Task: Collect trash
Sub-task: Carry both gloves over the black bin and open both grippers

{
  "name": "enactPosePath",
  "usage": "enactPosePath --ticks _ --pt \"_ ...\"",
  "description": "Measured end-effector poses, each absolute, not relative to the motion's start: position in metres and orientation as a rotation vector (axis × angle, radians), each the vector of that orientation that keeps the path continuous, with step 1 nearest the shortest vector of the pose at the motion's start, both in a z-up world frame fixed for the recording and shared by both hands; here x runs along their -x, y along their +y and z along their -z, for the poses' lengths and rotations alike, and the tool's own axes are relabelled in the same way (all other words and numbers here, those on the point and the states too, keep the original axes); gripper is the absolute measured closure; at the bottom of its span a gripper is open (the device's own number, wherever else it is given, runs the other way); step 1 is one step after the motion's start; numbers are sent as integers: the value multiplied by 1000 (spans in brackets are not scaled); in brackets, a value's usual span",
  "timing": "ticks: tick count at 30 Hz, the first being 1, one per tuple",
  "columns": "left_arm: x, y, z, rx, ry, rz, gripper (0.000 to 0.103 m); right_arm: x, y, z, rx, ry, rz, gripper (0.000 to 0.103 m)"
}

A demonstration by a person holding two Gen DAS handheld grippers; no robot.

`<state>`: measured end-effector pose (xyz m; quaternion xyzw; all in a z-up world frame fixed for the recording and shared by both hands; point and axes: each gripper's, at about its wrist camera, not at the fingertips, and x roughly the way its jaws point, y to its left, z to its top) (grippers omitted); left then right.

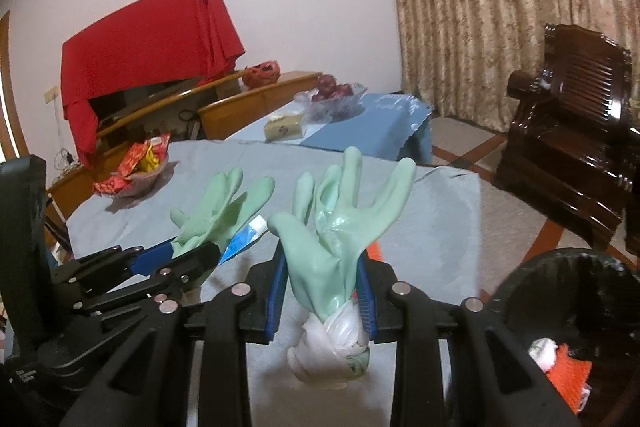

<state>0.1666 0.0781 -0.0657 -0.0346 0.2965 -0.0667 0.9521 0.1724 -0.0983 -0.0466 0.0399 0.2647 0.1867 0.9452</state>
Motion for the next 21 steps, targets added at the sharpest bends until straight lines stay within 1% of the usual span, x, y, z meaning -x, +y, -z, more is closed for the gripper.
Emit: enactPosePath --ticks 13,21 --pt "-144 24 43 28 556 217 75 -130 -176 25 -96 485 -236 72" --pt "-136 -10 36 11 540 276 75 -112 -214 23 -103 471 -158 72"
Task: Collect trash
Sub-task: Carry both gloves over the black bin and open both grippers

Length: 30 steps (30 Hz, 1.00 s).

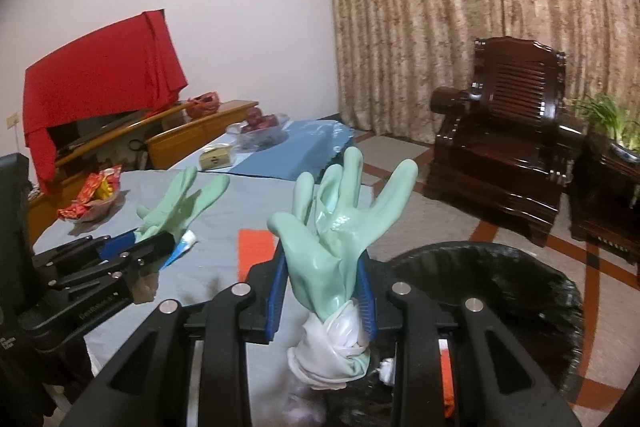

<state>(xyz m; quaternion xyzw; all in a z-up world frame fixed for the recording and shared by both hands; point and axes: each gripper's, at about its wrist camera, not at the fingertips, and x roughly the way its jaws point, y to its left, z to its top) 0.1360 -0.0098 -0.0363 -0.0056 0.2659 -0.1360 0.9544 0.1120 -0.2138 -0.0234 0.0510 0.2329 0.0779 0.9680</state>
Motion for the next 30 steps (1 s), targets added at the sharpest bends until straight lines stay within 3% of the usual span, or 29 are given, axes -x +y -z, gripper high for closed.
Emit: enactPosePath --ticks 30 --pt "-176 -177 81 -113 608 584 75 -109 -343 61 -159 535 112 72"
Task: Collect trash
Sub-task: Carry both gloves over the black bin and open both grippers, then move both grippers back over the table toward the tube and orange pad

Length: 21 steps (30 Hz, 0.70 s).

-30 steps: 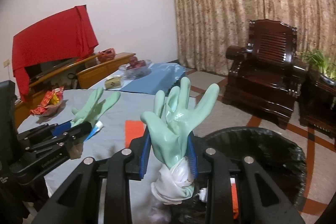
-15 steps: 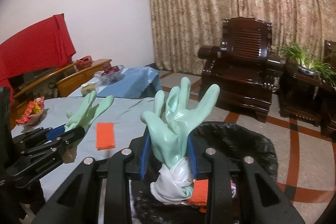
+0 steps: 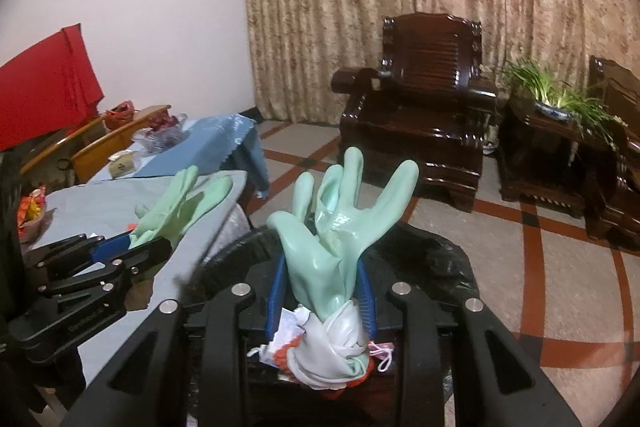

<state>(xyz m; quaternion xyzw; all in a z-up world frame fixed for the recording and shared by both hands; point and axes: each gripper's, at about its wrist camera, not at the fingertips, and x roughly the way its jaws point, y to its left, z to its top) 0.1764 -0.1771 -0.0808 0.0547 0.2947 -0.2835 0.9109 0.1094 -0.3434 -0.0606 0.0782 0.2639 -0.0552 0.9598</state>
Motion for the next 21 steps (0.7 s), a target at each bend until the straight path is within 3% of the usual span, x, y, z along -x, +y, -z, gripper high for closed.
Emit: enactPosePath --ticks 12,14,17,19,21 --pt "-208 -213 106 -110 661 643 74 -132 -372 91 -157 599 149 72" --pt "-212 -214 111 -107 677 661 69 -134 -372 96 -149 612 149 67" --pt "-212 -211 111 -91 682 676 45 -132 -371 103 -143 630 166 55" --pt "-210 -206 106 -76 665 674 35 -126 -370 102 -142 616 186 33" --pt "-207 -197 100 -62 646 666 26 -120 -370 99 -149 596 193 20"
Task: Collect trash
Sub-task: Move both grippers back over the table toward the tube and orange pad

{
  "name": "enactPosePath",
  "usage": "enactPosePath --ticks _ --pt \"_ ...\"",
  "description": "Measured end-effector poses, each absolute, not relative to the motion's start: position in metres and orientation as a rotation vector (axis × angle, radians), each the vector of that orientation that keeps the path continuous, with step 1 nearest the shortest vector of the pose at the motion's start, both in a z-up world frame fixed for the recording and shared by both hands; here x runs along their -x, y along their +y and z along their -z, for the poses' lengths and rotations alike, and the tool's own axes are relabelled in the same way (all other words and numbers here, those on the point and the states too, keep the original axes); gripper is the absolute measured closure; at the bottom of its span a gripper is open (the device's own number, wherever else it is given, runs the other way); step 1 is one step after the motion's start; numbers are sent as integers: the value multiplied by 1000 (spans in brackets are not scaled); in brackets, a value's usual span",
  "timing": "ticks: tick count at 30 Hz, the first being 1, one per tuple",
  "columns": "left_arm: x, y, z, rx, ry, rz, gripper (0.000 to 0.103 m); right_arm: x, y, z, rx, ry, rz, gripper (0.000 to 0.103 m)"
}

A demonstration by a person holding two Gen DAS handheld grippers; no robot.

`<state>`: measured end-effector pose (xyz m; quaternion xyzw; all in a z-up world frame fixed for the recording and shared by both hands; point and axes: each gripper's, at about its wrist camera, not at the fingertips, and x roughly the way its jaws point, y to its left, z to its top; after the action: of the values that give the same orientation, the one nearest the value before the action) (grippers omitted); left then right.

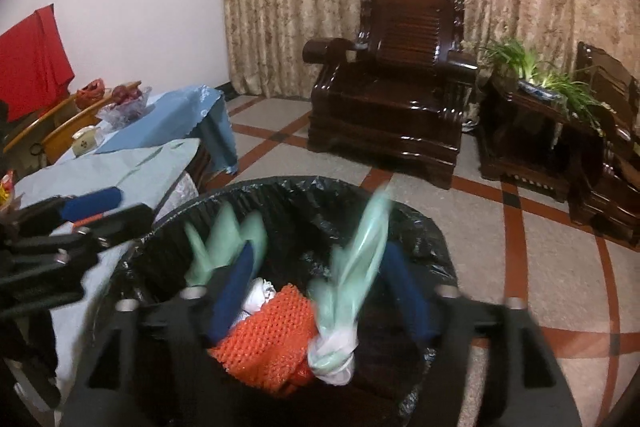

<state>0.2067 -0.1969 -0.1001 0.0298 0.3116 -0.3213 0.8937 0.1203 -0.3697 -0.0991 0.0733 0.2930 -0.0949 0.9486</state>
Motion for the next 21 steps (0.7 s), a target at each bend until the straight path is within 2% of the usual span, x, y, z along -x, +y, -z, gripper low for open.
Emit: enactPosePath --ticks 1,3,6,9,21 --pt "-206 -194 97 -58 640 661 25 -116 -367 96 -153 582 198 12" --pt "-200 -182 89 -53 614 640 18 -112 -366 92 -159 561 199 6" --pt "-189 -160 76 -63 564 594 12 -105 -358 84 -169 540 178 6" --pt "-180 -139 67 -70 544 552 11 -100 -347 77 -174 527 154 6" --pt "-158 -20 56 -16 538 324 10 -109 -269 64 -149 514 21 6"
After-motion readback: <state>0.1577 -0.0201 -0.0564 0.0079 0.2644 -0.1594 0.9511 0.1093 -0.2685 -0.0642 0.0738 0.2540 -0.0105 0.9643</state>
